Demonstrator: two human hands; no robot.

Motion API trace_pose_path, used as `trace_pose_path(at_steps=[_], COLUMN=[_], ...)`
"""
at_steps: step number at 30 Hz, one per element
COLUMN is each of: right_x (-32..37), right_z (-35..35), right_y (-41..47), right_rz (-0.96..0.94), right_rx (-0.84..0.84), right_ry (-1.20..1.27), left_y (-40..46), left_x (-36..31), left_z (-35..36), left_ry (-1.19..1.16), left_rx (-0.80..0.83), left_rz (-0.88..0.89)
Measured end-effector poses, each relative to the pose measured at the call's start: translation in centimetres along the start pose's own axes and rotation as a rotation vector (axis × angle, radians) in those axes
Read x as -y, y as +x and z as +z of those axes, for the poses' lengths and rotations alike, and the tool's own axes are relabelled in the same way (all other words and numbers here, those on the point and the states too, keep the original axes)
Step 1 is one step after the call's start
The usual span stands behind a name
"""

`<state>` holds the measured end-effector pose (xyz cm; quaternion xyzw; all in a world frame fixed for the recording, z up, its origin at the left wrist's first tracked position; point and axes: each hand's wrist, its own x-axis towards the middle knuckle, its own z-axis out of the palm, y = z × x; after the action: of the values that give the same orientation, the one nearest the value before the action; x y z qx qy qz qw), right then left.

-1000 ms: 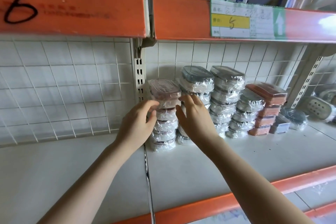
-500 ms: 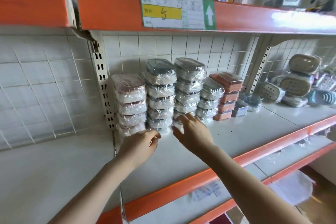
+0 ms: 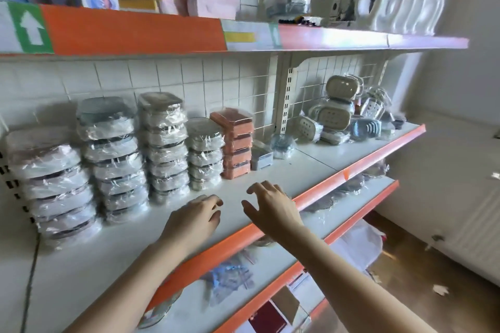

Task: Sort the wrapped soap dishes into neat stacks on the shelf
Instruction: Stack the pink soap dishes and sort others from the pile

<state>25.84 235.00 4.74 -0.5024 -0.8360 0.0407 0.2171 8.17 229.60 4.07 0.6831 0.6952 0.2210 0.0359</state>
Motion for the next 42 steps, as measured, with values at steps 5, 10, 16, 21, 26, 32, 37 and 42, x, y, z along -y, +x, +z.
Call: trace_pose_path(at_steps=[5, 10, 16, 21, 26, 32, 37, 42], right_x=[-7.3, -14.2, -20.4, -24.4, -28.4, -32.9, -35.4, -37.0], right_z=[-2.4, -4.4, -6.2, -6.9, -7.0, -6.6, -5.8, -4.6], right_y=[-1.8, -3.5, -4.9, -4.7, -2.4, 3.0, 8.2, 12.5], right_rz=[0.058, 0.141, 0.213, 0.279, 0.316, 0.351, 0.342, 0.342], right_rx=[-0.016, -0.027, -0.090, -0.115, -0.097, -0.092, -0.089, -0.072], right_ry=[-0.005, 0.010, -0.006, -0.034, -0.073, -0.105, -0.076, -0.045], left_y=[2.1, 3.8, 6.6, 9.8, 14.5, 21.9, 28.0, 32.0], left_x=[-7.1, -13.3, -19.0, -22.3, -24.2, -25.2, -25.4, -24.4], left_z=[3.9, 7.2, 10.0, 12.4, 14.9, 17.6, 19.2, 20.4], left_ry=[-0.023, -0.008, -0.025, -0.055, -0.098, -0.128, -0.156, -0.147], left_rx=[0.014, 0.042, 0.048, 0.056, 0.061, 0.061, 0.069, 0.096], left_rz=[0.041, 0.076, 0.158, 0.238, 0.268, 0.291, 0.287, 0.250])
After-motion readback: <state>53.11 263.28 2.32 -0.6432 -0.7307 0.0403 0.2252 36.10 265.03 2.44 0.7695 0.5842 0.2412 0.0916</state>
